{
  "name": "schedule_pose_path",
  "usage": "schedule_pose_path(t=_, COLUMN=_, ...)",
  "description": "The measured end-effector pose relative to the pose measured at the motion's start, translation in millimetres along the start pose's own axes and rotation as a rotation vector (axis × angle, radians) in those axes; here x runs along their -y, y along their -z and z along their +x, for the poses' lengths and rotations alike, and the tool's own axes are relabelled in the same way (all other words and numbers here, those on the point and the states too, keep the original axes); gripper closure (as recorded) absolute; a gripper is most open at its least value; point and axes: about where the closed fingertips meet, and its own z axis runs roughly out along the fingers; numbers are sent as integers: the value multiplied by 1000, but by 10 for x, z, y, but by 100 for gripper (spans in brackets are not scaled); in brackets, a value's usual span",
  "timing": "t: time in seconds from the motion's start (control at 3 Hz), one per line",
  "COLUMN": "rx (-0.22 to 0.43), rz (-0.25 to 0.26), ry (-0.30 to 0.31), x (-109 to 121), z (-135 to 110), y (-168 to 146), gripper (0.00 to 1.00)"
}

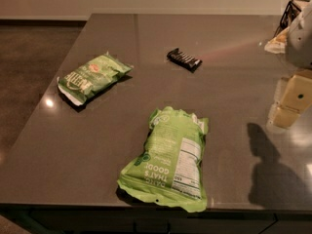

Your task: Move green rice chip bag near rxbar chocolate

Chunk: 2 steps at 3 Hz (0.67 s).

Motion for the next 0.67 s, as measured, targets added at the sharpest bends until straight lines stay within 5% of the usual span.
schedule_pose_path(t=0.33, rx=1, rz=1, ry=6, x=5, z=-14, y=8, gripper=0)
schedule_pose_path(t=0.67, rx=40, rz=-32, ry=89, x=-64, z=-237, y=-96, gripper=0)
